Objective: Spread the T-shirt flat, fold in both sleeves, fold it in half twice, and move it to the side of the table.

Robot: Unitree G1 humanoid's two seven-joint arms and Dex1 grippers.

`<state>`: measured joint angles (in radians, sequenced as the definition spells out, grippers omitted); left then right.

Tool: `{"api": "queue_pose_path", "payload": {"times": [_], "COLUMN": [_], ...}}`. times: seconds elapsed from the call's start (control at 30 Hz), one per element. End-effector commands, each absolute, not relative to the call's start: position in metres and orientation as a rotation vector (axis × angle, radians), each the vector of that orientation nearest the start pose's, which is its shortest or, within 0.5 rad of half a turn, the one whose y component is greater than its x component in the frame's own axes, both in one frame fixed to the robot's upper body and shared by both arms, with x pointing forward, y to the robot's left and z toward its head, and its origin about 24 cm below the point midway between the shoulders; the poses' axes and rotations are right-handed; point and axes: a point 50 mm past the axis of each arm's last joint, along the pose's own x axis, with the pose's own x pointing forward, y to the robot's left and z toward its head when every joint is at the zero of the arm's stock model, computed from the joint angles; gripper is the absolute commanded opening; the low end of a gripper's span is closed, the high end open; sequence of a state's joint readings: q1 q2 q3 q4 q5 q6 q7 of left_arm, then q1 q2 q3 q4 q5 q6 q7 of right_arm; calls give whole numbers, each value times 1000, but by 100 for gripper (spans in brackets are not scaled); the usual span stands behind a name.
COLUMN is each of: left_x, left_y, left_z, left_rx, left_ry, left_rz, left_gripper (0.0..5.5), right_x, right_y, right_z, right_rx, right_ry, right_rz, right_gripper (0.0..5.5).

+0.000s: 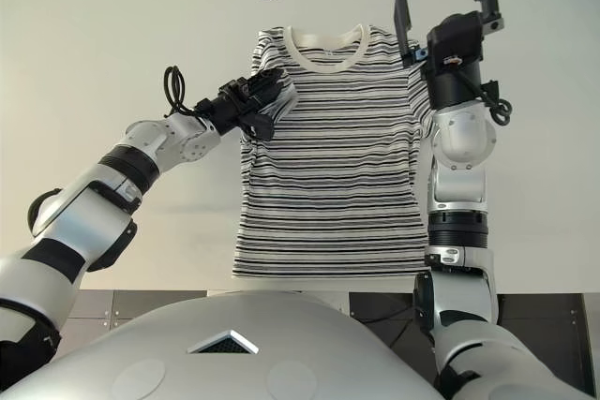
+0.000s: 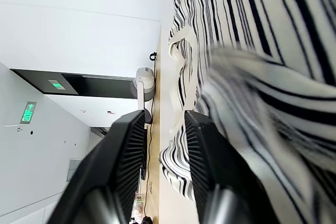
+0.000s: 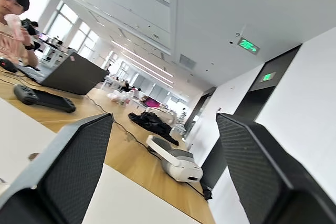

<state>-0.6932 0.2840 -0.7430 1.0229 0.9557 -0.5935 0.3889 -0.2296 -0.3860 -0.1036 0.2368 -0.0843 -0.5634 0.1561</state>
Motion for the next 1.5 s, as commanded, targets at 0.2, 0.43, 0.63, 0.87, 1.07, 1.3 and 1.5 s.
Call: {"api": "queue_pose_path", "payload": {"times": [0.2,0.43,0.63,0.87,1.07,1.3,1.5], "left_x": [313,315,307,298,292,291,292], "left_y": [78,100,109,118,123,126,127], "left_z": [23,67,75,72,78,80,79], "left_rx": [1295,1178,1166,1187,1188,1185,1181], "left_ry": [-608,-779,-793,-756,-766,-755,-749], "left_rz": [-740,-439,-399,-424,-423,-413,-420], "left_gripper": [262,284,284,284,284,284,284], "right_x": [272,264,271,278,279,290,293], "right_y": [-327,-377,-357,-337,-338,-317,-309], "right_z": [124,88,63,41,22,12,5], "right_rx": [-1066,-1540,-1577,-1645,-1621,-1656,-1669], "right_ry": [-212,261,284,324,414,342,331], "right_rz": [-198,8,167,432,480,505,507], "right_gripper": [360,360,360,360,360,360,360]}}
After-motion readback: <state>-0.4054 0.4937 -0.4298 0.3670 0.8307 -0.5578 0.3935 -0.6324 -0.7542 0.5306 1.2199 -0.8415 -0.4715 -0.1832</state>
